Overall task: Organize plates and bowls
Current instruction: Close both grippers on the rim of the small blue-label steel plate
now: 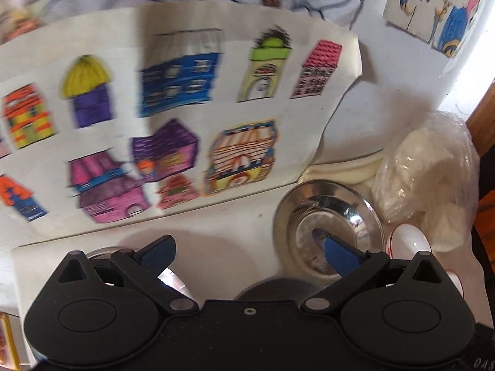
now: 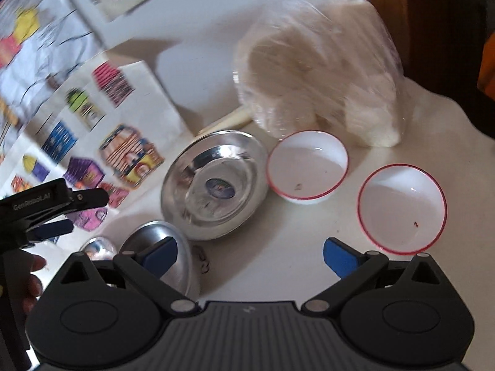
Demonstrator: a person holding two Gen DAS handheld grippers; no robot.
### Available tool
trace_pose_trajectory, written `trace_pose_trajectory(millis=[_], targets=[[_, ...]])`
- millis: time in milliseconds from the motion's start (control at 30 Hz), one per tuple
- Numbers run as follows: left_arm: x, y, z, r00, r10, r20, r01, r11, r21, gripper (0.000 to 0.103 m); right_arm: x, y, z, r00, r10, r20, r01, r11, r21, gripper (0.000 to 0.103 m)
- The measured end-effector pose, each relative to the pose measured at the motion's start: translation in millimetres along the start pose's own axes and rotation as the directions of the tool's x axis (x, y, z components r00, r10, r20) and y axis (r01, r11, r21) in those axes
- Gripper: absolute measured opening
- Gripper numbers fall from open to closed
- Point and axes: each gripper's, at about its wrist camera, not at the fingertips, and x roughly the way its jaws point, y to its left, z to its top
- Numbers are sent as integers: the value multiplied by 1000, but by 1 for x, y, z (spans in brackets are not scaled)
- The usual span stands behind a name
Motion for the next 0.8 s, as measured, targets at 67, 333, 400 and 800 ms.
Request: trace_pose_trajectory(millis=[67, 333, 400, 800], targets=[[15, -10, 7, 1000, 18, -18, -18, 1000, -2, 102, 7, -7, 5, 1000, 16, -9, -16, 1000, 20, 102], [62, -35, 27, 994, 57, -93, -53, 998, 46, 102, 40, -14, 12, 996, 65, -56, -64, 998, 19, 91], [71, -40, 30, 991, 71, -110, -64, 996, 63, 102, 48, -15, 13, 995, 68, -68, -66, 997, 30, 84], [99, -57, 32, 982, 96, -163, -83, 993, 88, 75, 75, -21, 15, 988, 117, -96, -109, 991, 80, 50]])
